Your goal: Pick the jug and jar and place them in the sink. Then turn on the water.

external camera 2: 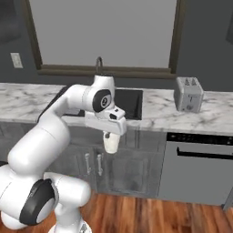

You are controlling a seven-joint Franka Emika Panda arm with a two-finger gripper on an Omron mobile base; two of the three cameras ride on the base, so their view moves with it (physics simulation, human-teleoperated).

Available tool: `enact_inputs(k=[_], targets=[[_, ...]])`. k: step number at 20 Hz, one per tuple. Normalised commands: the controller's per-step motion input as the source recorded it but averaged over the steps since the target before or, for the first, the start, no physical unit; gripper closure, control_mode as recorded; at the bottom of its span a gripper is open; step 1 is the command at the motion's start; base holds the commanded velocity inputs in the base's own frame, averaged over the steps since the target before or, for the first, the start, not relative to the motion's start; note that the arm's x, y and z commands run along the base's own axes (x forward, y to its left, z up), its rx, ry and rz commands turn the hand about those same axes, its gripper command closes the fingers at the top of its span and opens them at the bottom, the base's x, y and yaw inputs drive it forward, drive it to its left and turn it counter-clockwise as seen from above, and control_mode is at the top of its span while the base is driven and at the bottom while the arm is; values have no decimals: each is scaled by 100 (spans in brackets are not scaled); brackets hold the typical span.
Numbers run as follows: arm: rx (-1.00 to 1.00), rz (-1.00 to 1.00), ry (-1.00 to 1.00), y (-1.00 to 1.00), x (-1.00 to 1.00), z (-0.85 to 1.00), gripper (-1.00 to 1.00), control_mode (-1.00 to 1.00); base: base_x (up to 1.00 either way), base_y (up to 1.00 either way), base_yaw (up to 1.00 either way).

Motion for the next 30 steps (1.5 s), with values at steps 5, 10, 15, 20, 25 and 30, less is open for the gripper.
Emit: enact_inputs(k=[5, 10, 15, 20, 25, 30], targets=[[0, 0, 0, 0, 0, 0, 100, 100, 75, -51, 5], [0, 0, 0, 0, 0, 0, 100, 100, 68, -34, 6], [0, 0, 0, 0, 0, 0, 100, 100, 69, -29, 4], [0, 0, 0, 0, 0, 0, 100, 100, 62, -25, 0], [0, 0, 0, 0, 0, 0, 100, 100, 50, -18, 0], [0, 0, 0, 0, 0, 0, 100, 100, 23, -1, 0]])
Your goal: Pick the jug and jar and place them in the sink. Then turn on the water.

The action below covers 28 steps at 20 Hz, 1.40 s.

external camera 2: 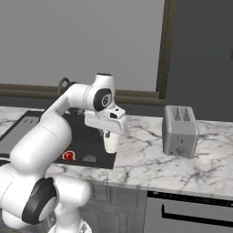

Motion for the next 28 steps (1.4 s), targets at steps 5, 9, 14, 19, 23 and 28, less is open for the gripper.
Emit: enact_inputs(k=[5, 9, 14, 19, 23, 28], targets=[[0, 0, 0, 2, 40, -7, 100, -100, 22, 0, 0], [0, 0, 0, 20, 55, -23, 100, -100, 0, 0, 0], [0, 2, 0, 22, 48, -27, 100, -100, 0, 0, 0], [0, 5, 0, 17, 27, -32, 100, -100, 0, 0, 0], [0, 5, -1, 25, 25, -46, 100, -100, 0, 0, 0], [0, 1, 0, 32, 40, -28, 100, -100, 0, 0, 0]])
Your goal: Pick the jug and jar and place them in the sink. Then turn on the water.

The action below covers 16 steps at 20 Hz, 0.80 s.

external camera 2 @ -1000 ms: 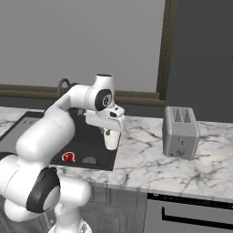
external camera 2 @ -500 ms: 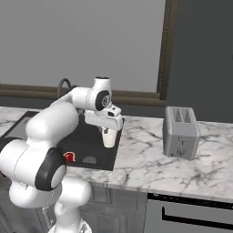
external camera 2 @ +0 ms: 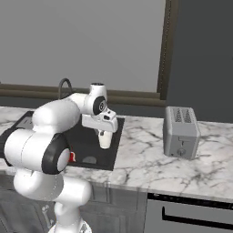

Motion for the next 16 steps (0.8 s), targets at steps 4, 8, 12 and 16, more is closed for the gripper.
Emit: enact_inputs(k=[4, 8, 12, 16], targets=[[0, 1, 0, 21, 36, -28, 100, -100, 0, 0, 0], [0, 1, 0, 17, 44, -47, 100, -100, 0, 0, 0], [0, 1, 0, 16, 47, -43, 100, -100, 0, 0, 0], [0, 1, 0, 21, 47, -55, 100, -100, 0, 0, 0]])
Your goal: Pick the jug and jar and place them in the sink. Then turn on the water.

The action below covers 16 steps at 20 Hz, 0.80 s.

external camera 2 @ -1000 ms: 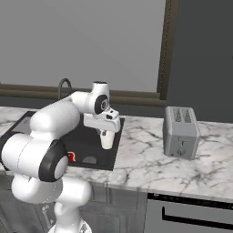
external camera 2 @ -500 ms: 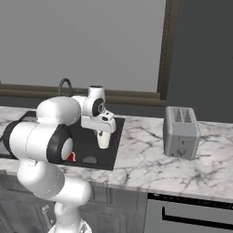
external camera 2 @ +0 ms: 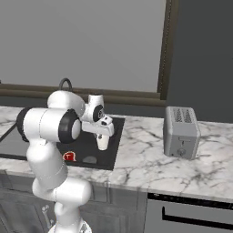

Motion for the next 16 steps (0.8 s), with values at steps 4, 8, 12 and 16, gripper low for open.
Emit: enact_inputs(k=[4, 8, 12, 16], targets=[[0, 3, 0, 8, 41, -55, 100, -100, 0, 0, 0], [0, 2, 0, 16, 42, -58, 100, -100, 0, 0, 0], [0, 1, 0, 25, 36, -58, 100, -100, 0, 0, 0], [0, 0, 0, 26, 34, -54, 100, -100, 0, 0, 0]])
